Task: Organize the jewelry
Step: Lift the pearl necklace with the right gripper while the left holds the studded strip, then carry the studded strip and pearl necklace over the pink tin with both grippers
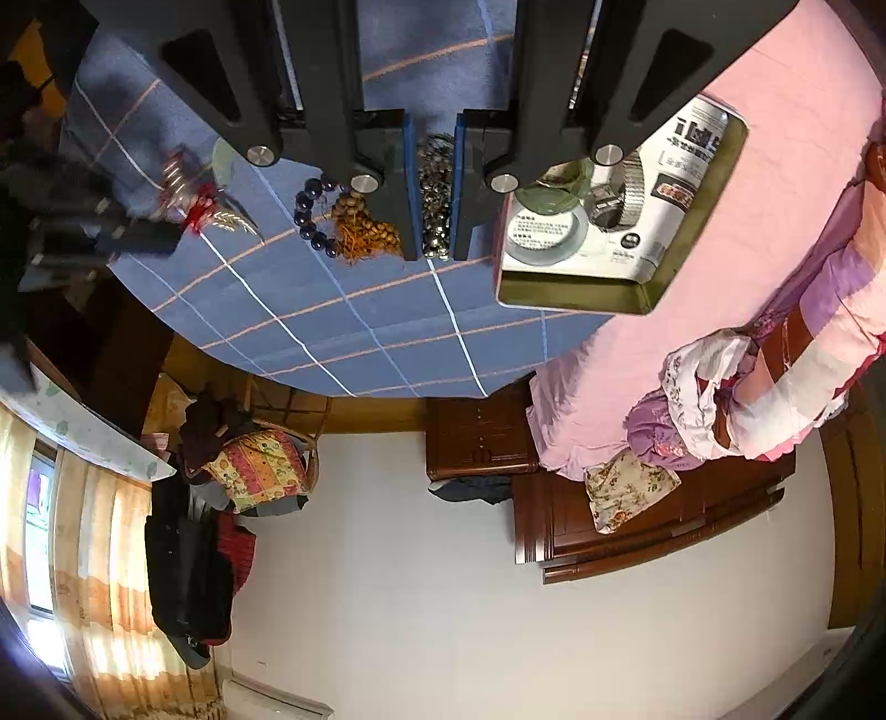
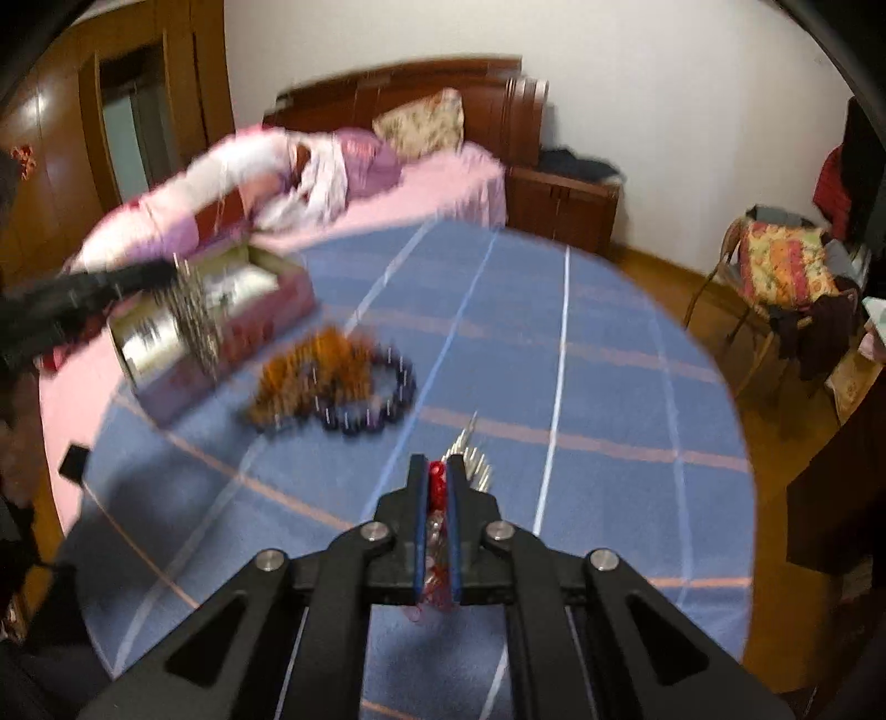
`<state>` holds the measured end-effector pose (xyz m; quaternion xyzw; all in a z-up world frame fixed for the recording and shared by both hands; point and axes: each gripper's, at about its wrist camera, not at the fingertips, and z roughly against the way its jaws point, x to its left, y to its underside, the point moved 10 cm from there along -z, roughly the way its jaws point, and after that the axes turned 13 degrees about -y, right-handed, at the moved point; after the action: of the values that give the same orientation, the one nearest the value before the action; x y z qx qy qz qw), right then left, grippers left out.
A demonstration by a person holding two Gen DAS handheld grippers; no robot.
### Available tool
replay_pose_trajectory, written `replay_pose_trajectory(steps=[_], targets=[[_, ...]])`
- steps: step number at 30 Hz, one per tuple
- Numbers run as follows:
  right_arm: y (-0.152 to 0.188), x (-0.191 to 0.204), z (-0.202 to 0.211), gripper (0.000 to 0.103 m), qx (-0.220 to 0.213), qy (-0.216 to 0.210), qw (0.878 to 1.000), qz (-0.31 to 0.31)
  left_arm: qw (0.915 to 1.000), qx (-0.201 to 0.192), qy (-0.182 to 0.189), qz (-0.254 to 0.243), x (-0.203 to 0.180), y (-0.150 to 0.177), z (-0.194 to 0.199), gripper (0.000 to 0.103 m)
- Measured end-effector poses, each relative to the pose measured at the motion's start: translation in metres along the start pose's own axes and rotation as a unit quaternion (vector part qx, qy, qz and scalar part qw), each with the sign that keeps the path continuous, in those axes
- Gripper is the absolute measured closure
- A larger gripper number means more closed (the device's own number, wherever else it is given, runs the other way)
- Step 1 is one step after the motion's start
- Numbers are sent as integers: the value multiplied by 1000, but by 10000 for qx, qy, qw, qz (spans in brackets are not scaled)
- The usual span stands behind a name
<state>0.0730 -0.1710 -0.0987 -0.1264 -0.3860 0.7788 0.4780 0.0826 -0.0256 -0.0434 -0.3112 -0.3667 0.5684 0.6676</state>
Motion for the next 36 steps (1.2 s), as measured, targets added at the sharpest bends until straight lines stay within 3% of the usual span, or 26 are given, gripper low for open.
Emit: replay_pose_trajectory(steps=[1,7,17,22,27,31,32,33,35,36], targets=[[-8,2,6,101,-96,-2,9999,40,10000,-14,-6,6,1,0,1,95],[-36,9,21,102,-344,-3,9991,235,9999,-107,-35,47,6,-7,4,95],[-29,7,15,101,-220,-148,9996,112,9999,-131,-38,82,9,-7,3,95],[-2,-6,-16,60,380,-49,9993,11,9999,-124,-30,56,7,-7,2,95],[14,-18,-49,55,766,-91,9968,-205,10000,-65,-19,24,3,-6,-3,95],[16,-23,-73,57,1008,-91,9945,-280,10000,-10,-23,11,1,-4,-8,95],[19,-23,-78,64,1117,-65,9934,-241,10000,-2,-23,12,1,-4,-9,95],[19,-22,-81,83,1153,-8,9932,-141,10000,2,-24,13,1,-4,-9,95],[14,-20,-73,95,1005,-90,9948,-140,10000,-5,-32,13,2,-5,-9,95],[6,-18,-61,95,762,-168,9967,-202,10000,-10,-34,14,2,-5,-8,95]])
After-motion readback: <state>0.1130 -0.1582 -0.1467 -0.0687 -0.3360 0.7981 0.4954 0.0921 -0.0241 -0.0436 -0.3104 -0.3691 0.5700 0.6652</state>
